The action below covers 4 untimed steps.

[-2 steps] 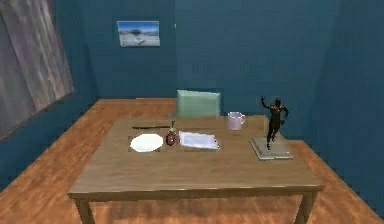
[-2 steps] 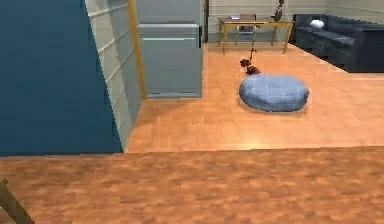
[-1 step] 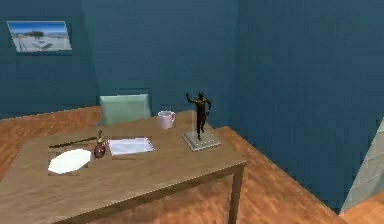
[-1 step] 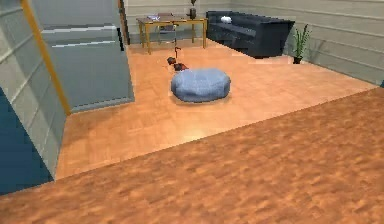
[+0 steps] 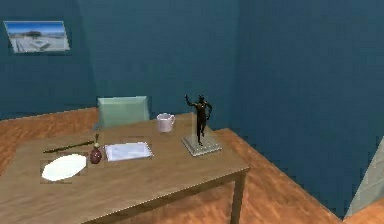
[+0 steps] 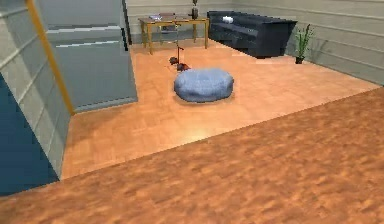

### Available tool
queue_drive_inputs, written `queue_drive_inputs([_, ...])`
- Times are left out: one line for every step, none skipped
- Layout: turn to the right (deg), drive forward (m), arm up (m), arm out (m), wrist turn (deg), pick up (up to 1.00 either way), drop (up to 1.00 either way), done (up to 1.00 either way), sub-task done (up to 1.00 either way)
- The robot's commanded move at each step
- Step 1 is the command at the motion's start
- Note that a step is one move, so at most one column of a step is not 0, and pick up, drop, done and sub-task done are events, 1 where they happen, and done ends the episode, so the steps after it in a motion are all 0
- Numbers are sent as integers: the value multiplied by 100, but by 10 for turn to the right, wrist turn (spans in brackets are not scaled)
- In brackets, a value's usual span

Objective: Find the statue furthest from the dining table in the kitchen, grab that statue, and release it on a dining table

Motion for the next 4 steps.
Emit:
queue_drive_inputs([450,0,0,0,0,0,0,0,0])
queue_drive_inputs([450,0,0,0,0,0,0,0,0])
queue_drive_inputs([450,0,0,0,0,0,0,0,0])
queue_drive_inputs([330,0,0,0,0,0,0,0,0])
